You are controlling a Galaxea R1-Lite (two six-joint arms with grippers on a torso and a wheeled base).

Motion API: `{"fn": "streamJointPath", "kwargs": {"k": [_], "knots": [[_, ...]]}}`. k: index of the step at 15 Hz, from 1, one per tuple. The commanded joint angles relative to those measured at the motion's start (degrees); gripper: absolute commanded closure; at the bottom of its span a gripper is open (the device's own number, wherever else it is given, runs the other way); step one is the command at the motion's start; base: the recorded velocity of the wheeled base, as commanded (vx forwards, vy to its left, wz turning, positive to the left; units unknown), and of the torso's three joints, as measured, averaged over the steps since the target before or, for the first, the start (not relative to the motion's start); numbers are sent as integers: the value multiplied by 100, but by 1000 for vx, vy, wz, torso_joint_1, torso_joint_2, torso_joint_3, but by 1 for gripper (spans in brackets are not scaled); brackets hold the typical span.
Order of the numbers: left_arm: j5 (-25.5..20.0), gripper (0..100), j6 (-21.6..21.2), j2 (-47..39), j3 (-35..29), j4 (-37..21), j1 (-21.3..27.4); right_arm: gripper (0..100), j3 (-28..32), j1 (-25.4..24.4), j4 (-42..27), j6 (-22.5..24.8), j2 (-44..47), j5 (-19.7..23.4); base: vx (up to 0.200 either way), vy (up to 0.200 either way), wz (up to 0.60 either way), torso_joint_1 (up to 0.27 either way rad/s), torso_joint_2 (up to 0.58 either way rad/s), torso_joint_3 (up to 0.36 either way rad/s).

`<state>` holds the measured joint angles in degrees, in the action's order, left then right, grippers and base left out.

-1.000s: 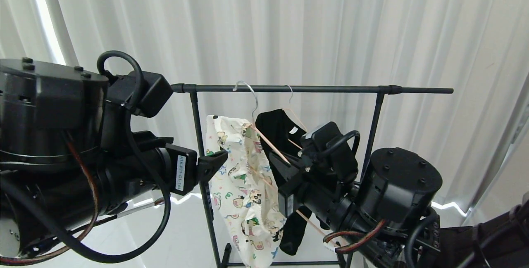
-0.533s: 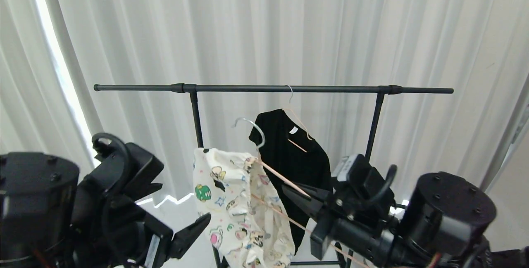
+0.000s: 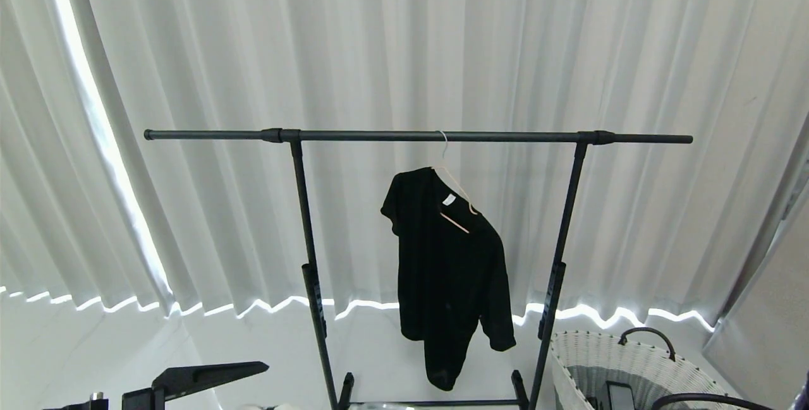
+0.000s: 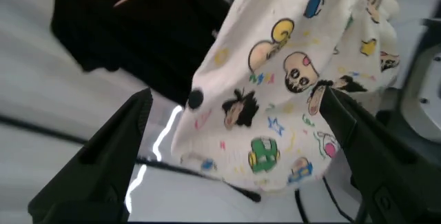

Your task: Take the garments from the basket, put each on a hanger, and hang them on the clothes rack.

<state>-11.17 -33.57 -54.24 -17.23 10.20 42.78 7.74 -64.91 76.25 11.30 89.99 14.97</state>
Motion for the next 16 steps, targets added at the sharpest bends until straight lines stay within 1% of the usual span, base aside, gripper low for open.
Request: {"fn": "streamJointPath", "kwargs": {"k": [1, 3, 4, 5, 7, 9, 10, 11, 12, 16], "knots": [[-26, 0, -9, -210, -62, -1, 240, 100, -9, -241, 4, 92, -52, -3, 0, 0, 0, 0, 0, 0], [-43, 0, 26, -606, -281, 8, 293, 100, -9, -478, 4, 311, -69, -12, 0, 0, 0, 0, 0, 0], [-52, 0, 35, -773, -404, 8, 398, 100, -9, -566, 4, 390, -96, -12, 0, 0, 0, 0, 0, 0], [-52, 0, 44, -922, -475, 8, 618, 100, -1, -619, 4, 478, -105, -12, 0, 0, 0, 0, 0, 0], [-61, 0, 176, -1089, -466, 8, 943, 100, 96, -645, 12, 619, -96, -12, 0, 0, 0, 0, 0, 0], [-254, 0, 264, -1203, -475, 8, 1013, 100, 149, -645, 4, 680, -105, -12, 0, 0, 0, 0, 0, 0], [-281, 100, 264, -1265, -492, 43, 1005, 100, 158, -645, 12, 724, -105, -3, 0, 0, 0, 0, 0, 0], [-272, 100, 272, -1326, -492, 113, 996, 100, 166, -645, 12, 751, -96, -3, 0, 0, 0, 0, 0, 0], [-272, 100, 272, -1441, -492, 324, 987, 100, 166, -654, 4, 768, -96, -3, 0, 0, 0, 0, 0, 0], [-272, 100, 281, -1493, -492, 368, 917, 100, 158, -672, 12, 830, -105, -3, 0, 0, 0, 0, 0, 0]]}}
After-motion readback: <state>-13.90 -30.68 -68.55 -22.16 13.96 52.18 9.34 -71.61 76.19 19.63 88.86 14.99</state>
